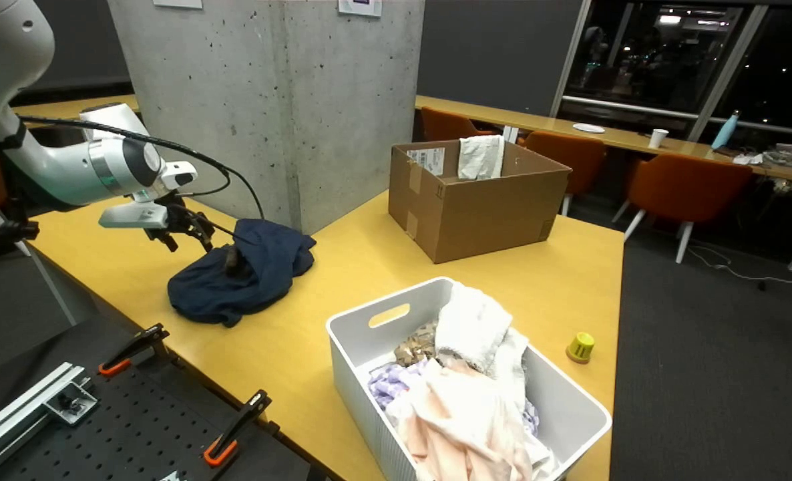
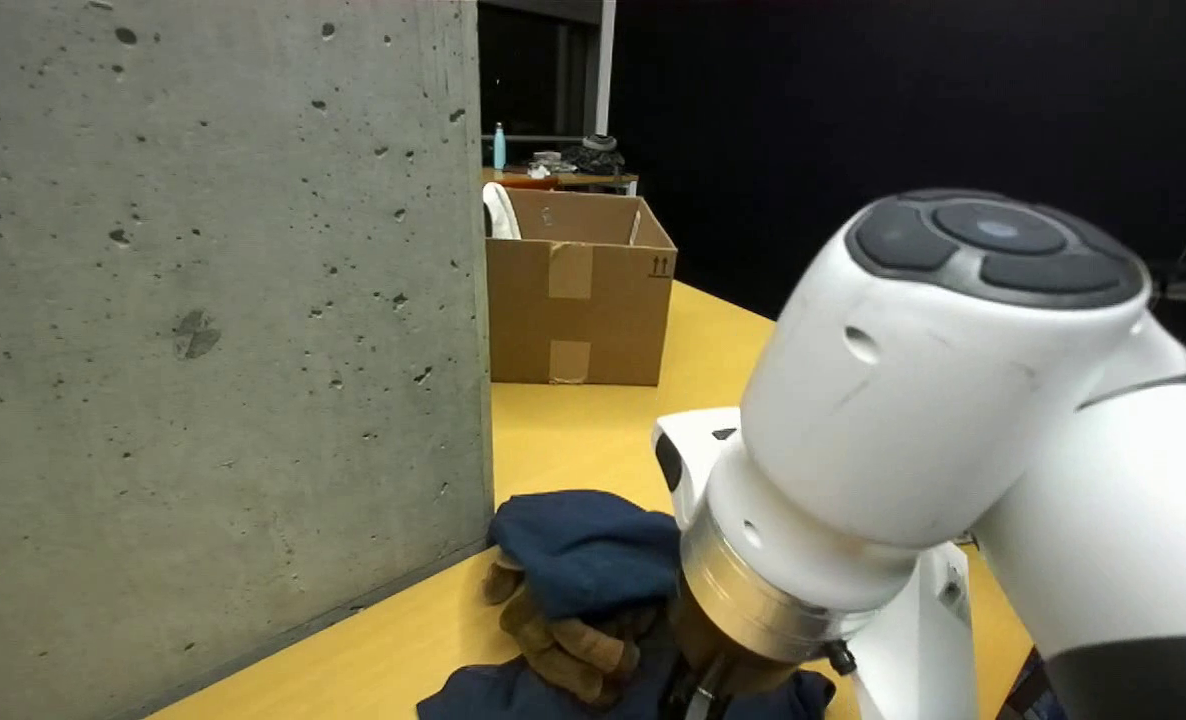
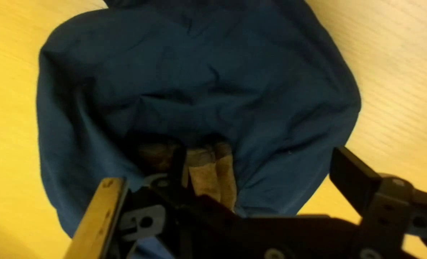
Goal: Remove the blue cloth and the moose toy from basket, then wrap the moose toy with the blue cloth
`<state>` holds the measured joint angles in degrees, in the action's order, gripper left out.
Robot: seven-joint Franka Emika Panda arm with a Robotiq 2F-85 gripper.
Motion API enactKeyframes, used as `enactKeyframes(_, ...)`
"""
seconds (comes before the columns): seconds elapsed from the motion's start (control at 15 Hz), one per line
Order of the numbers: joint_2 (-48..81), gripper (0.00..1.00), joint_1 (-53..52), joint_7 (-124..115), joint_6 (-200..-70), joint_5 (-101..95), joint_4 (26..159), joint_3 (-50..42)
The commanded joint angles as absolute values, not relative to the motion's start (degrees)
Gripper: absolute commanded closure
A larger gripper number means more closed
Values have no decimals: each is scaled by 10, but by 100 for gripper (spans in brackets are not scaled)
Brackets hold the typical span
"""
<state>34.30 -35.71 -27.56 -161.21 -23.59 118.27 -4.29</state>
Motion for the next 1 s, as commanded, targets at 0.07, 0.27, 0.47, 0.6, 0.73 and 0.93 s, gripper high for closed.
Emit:
enactKeyframes(0.07,371,0,-356,-204,-1715,-224,1200,-30)
enactKeyframes(0.27,416,0,-326,-133,-1740,-190,1174,9)
enactKeyframes(0.47,461,0,-283,-60,-1738,-160,1143,58)
enactKeyframes(0.6,488,0,-257,-22,-1730,-149,1121,85)
enactKeyframes(0.73,512,0,-229,13,-1723,-141,1100,107)
enactKeyframes(0.93,538,0,-202,50,-1709,-138,1076,129)
